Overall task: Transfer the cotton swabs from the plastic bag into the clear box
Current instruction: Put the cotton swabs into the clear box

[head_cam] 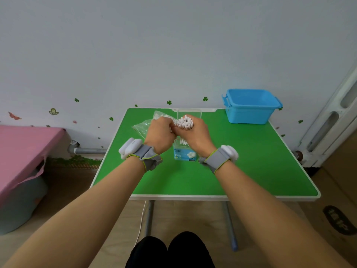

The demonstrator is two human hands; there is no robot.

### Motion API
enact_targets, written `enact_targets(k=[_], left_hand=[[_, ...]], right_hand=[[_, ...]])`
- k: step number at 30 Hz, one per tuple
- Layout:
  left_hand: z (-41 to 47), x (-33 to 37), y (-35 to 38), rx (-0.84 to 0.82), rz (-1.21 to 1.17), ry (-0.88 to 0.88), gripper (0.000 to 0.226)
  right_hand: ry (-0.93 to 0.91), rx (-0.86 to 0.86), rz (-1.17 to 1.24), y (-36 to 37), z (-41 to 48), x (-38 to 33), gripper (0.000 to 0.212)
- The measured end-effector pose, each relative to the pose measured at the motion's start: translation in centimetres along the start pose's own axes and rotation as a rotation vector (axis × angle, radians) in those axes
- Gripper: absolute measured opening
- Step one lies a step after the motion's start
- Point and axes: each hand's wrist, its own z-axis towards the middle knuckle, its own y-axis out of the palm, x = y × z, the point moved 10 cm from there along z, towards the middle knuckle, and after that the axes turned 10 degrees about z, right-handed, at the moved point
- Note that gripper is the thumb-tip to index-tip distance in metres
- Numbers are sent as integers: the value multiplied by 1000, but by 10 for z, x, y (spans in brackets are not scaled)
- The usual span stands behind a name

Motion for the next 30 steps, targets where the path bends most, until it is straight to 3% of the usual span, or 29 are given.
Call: enact_targets(k=[17,24,30], left_hand=[[1,2,3,-60,19,3,12],[2,-1,6,-85,6,-17,9],[4,5,12,-115,-4,2,10]], right_hand=[[-47,-11,10,-2,-9,-3,34],[-142,-145,-275,10,-12,-7,33],[-152,-223,-311,9,-11,-5,34]])
